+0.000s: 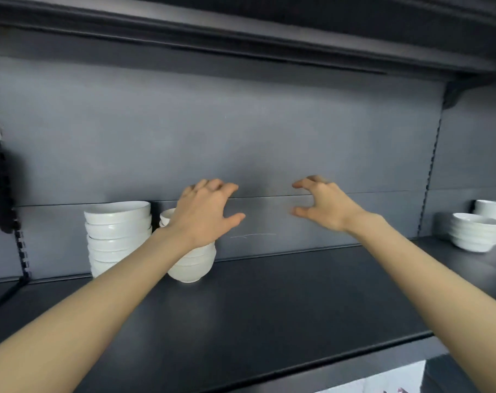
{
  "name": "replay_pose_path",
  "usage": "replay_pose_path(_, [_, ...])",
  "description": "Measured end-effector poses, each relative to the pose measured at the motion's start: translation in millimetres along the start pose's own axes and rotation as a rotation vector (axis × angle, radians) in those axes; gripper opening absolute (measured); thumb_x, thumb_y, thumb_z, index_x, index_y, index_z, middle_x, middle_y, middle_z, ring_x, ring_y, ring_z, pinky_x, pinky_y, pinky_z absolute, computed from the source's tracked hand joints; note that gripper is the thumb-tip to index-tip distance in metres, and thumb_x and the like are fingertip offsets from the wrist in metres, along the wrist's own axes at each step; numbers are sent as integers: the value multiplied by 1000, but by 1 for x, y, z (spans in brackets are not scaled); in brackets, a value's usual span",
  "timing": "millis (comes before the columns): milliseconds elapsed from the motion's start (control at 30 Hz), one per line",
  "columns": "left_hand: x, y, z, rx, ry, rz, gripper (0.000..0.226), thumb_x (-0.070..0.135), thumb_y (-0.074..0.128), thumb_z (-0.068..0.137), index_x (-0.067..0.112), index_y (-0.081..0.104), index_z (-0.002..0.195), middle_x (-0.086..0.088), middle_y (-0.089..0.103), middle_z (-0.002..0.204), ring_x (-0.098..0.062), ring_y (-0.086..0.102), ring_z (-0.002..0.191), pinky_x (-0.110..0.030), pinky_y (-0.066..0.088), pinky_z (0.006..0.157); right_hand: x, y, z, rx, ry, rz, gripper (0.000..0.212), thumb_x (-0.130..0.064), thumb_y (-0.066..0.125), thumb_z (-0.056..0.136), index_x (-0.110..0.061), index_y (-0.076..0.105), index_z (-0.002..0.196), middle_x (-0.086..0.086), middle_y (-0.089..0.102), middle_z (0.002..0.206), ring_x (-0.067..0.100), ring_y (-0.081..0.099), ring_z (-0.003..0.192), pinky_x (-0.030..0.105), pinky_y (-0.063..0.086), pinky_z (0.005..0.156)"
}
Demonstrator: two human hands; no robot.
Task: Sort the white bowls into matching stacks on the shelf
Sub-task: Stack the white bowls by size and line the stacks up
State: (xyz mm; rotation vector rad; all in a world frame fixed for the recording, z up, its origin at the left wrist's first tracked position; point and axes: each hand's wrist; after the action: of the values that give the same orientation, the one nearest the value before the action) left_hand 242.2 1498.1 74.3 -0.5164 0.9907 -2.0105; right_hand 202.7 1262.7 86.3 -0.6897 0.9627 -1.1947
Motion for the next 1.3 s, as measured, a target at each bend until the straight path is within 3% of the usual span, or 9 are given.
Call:
replay_pose_path(500, [150,32,38,2,228,-1,73,56,49,89,24,24,149,1,33,150,-20,22,142,-40,12,119,131,-75,-90,76,220,-201,62,-40,59,90,-23,33,144,1,30,150,29,39,132,43,40,102])
replay_pose_path(867, [326,89,73,-12,221,-93,69,56,48,89,28,25,148,3,32,151,-20,23,140,-39,12,118,306,-134,-145,68,208,-227,63,-37,62,89,-20,35,143,2,36,146,28,40,131,39,40,102])
replay_pose_path(1067, [410,120,123,-42,296,-87,67,55,48,90,28,25,148,3,32,151,-19,23,140,-39,11,119,395,-167,-152,74,256,-249,60,-37,58,91,-23,34,143,-4,35,146,23,40,129,32,37,89])
replay_pose_path(1300, [493,161,198,18,370,-81,69,55,50,88,29,25,147,4,38,146,-19,28,137,-41,14,118,504,-194,-134,115,318,-270,61,-40,58,90,-26,32,144,-6,33,147,25,40,128,41,41,96])
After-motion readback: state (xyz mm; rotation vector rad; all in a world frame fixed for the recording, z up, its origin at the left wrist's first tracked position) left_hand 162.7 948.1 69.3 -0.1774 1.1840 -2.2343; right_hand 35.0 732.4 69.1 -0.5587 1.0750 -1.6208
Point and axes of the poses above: each hand's wrist, its own z-axis towards the middle knuckle, its own y-axis out of the palm, x = y × z
